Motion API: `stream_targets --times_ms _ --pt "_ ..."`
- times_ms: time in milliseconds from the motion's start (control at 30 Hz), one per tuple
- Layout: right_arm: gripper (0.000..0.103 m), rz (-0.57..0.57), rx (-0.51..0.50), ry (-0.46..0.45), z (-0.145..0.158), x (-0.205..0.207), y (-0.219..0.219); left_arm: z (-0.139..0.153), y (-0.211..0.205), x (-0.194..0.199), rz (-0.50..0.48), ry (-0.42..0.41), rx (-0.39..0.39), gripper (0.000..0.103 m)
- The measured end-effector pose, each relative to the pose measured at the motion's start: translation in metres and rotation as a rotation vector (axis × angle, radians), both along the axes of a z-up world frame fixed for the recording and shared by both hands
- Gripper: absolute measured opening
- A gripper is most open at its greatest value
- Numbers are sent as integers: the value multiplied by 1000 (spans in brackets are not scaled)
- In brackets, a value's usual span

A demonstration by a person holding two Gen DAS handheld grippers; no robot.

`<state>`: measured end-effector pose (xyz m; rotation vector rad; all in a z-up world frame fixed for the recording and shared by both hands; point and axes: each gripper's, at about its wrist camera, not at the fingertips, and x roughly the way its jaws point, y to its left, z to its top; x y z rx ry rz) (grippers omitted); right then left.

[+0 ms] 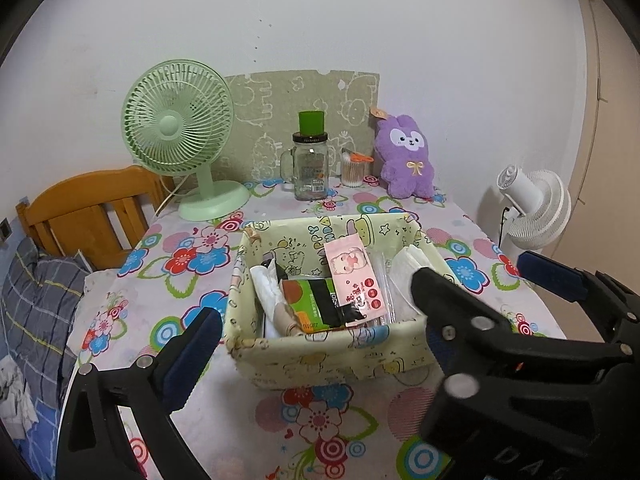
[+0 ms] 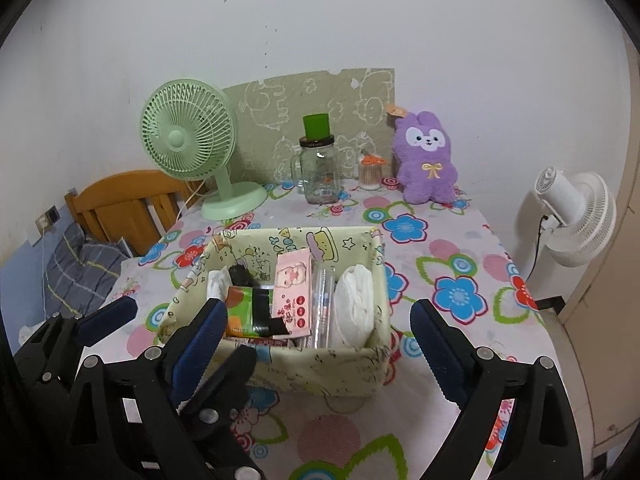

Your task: Organize soft objects

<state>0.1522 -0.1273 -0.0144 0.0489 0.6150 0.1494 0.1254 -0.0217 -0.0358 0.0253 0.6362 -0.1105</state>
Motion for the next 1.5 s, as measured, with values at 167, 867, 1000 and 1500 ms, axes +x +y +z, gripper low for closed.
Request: stream_targets --times_ms 167,867,1000,1500 --pt "95 -22 1 -26 8 -19 -8 7 5 -16 14 -22 -16 103" --pt "103 -114 -33 -159 39 -103 -35 36 29 -91 85 -130 -24 103" --pt "103 -123 -34 -181 44 -117 -37 41 32 -102 91 -148 -34 103" --pt "103 -121 -29 -209 47 -136 -39 49 29 -118 84 -178 -47 103"
